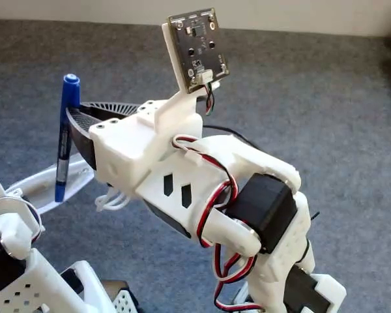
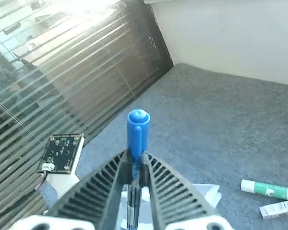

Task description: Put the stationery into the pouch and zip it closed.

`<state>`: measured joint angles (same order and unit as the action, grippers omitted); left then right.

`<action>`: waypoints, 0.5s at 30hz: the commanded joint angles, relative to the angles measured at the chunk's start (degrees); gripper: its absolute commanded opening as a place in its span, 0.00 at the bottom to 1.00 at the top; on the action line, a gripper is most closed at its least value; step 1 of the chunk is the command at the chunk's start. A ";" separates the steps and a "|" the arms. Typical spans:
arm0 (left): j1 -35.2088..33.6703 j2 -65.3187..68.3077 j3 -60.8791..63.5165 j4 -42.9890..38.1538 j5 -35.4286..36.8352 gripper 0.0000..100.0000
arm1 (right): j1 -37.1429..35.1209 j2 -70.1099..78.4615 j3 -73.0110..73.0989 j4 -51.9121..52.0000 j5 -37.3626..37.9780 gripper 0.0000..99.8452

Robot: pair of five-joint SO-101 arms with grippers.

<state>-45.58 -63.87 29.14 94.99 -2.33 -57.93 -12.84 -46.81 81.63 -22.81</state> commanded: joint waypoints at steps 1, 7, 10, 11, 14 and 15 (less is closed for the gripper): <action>-0.13 1.01 -0.31 -0.26 -0.35 0.01 | -0.04 -2.51 -0.22 1.80 3.78 0.01; -0.13 1.01 -0.31 -0.26 -0.35 0.01 | -4.44 -2.33 -0.22 4.97 3.96 0.01; -0.13 1.01 -0.31 -0.26 -0.35 0.01 | -7.78 -2.51 -0.57 7.96 4.22 0.01; -0.13 1.01 -0.31 -0.26 -0.35 0.01 | -8.48 -2.51 -0.66 8.92 4.22 0.00; -0.13 1.01 -0.31 -0.26 -0.35 0.01 | -9.98 -2.51 -0.75 11.03 4.75 0.00; -0.13 1.01 -0.31 -0.26 -0.35 0.01 | -10.68 -2.51 -0.75 11.82 5.98 0.00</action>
<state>-45.58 -63.87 29.14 94.99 -2.33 -66.46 -12.84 -46.81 91.91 -19.30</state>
